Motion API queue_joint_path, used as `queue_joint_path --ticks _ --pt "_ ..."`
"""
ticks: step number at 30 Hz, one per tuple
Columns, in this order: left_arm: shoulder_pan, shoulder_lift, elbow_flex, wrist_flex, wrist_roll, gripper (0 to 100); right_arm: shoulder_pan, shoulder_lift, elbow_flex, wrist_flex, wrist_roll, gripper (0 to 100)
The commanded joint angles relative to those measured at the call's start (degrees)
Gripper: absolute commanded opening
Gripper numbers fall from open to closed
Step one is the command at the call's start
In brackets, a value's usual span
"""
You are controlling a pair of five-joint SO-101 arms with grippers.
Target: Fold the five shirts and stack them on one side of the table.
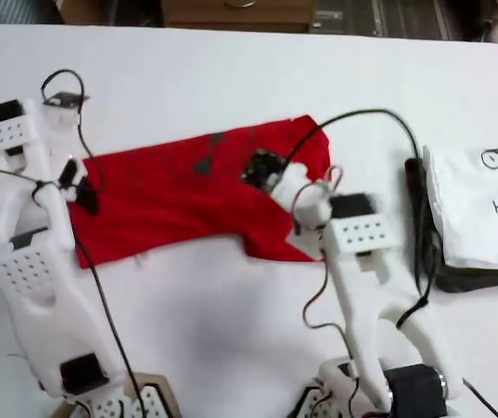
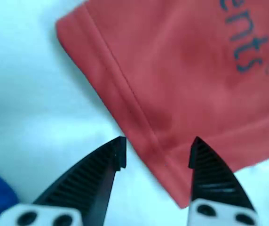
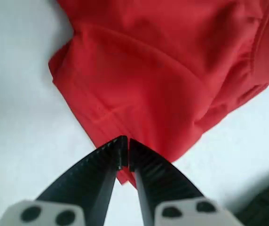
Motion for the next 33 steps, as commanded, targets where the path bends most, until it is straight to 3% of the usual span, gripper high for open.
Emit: queue_joint_path --ticks 1,5,13,20,23,29,33 --pt "2.2 -0.1 -1.3 -3.3 9.4 24 -2.7 0.4 4.3 -10.4 -4.3 2.1" --pt "3.5 3.2 -0.9 -5.4 16.3 24 -2.7 4.4 7.4 -17.4 -4.7 2.1" --pt "3.7 9.0 -1.2 -9.9 21.2 24 -6.0 7.9 7.8 -17.3 -4.7 2.1" --pt "4.0 9.6 -3.0 -9.8 20.9 24 -12.6 10.2 7.8 -17.3 -4.7 2.1" --pt "4.7 9.7 -2.9 -9.8 17.5 24 -13.8 10.3 7.8 -17.3 -4.7 2.1" --pt "4.9 9.7 -2.9 -9.8 15.9 24 -13.1 10.0 7.5 -16.6 -4.7 2.1" --pt "4.9 9.7 -2.9 -9.8 15.9 24 -10.5 5.3 6.4 -10.4 -4.3 2.1"
